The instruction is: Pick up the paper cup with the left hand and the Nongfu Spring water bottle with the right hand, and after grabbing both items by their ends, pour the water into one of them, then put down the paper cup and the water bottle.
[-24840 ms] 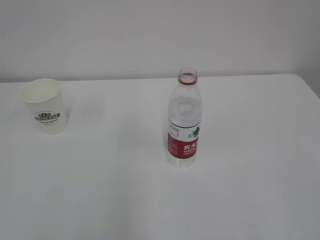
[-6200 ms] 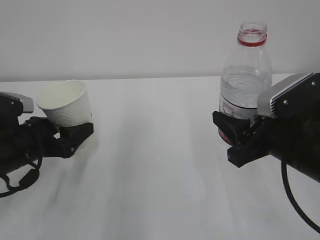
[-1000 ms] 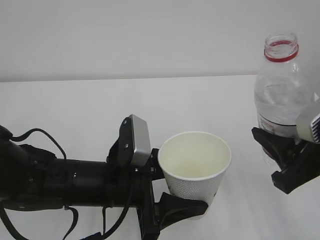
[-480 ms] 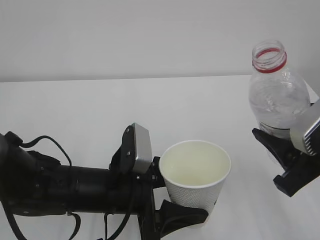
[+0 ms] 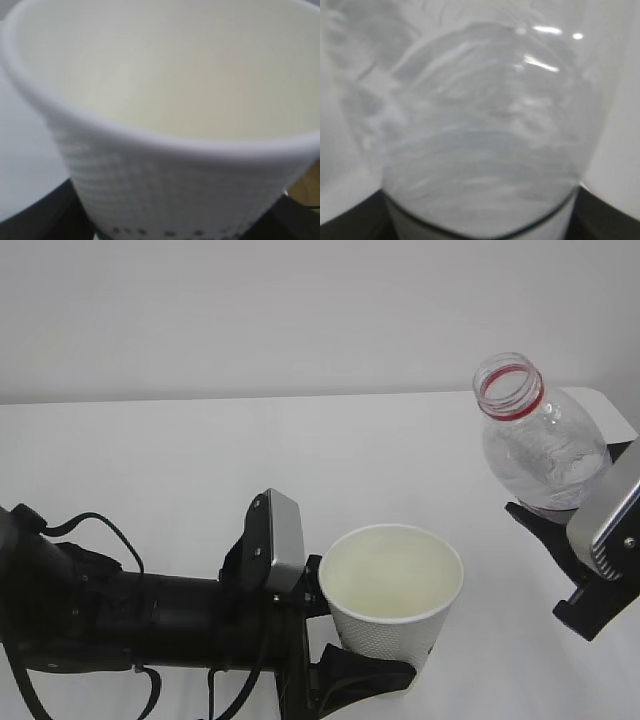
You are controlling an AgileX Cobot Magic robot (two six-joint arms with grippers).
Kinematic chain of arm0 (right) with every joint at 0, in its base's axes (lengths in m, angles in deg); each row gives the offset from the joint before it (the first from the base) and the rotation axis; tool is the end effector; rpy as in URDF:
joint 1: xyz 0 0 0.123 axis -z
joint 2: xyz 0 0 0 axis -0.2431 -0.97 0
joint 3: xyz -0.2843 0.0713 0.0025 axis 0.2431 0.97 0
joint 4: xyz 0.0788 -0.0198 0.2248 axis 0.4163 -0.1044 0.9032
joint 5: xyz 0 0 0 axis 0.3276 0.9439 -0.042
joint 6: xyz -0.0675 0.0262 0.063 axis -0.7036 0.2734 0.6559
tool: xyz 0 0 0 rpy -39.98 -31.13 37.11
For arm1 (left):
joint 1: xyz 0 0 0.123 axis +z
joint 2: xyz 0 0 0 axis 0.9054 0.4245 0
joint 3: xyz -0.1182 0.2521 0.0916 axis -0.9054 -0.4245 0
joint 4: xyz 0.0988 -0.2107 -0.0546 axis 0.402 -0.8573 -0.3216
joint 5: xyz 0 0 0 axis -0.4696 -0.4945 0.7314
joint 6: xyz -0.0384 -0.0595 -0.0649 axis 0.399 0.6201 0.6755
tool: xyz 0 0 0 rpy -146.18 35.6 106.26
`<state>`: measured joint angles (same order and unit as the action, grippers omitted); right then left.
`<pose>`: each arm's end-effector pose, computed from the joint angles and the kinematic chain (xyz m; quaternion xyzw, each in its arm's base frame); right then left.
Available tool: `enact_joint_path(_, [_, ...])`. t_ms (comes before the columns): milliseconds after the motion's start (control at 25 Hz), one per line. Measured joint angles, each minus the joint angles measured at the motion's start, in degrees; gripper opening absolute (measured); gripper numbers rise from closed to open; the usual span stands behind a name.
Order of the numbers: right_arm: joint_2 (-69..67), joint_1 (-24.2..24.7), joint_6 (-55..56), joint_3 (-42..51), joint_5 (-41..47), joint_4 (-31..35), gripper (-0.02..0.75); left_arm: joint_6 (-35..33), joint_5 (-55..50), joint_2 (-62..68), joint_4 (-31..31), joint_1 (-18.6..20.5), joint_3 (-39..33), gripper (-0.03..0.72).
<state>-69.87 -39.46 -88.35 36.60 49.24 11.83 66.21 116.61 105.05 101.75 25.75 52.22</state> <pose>0.1697 0.0756 0.2294 -0.4174 0.6868 -0.0894 0.5884 0.2083 -0.2551 0.1246 0.5010 0.6156 -0.4358 0.4243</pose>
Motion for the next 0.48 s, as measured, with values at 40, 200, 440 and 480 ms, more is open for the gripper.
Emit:
enact_joint_path(40, [0.0,0.0,-0.5,0.0,0.0,0.0,0.464,0.0,0.1,0.0,0.1,0.0,0.0,0.521])
enact_joint_path(200, [0.0,0.0,-2.7,0.0,0.0,0.0,0.464,0.0,1.0,0.0,1.2,-0.3,0.0,0.520])
enact_joint_path(440, [0.0,0.0,-5.8,0.0,0.0,0.0,0.464,-0.1,1.2,0.0,2.7,-2.0,0.0,0.520])
enact_joint_path(480, [0.0,0.0,-6.3,0.0,0.0,0.0,0.464,-0.1,1.2,0.0,2.7,-2.1,0.0,0.520])
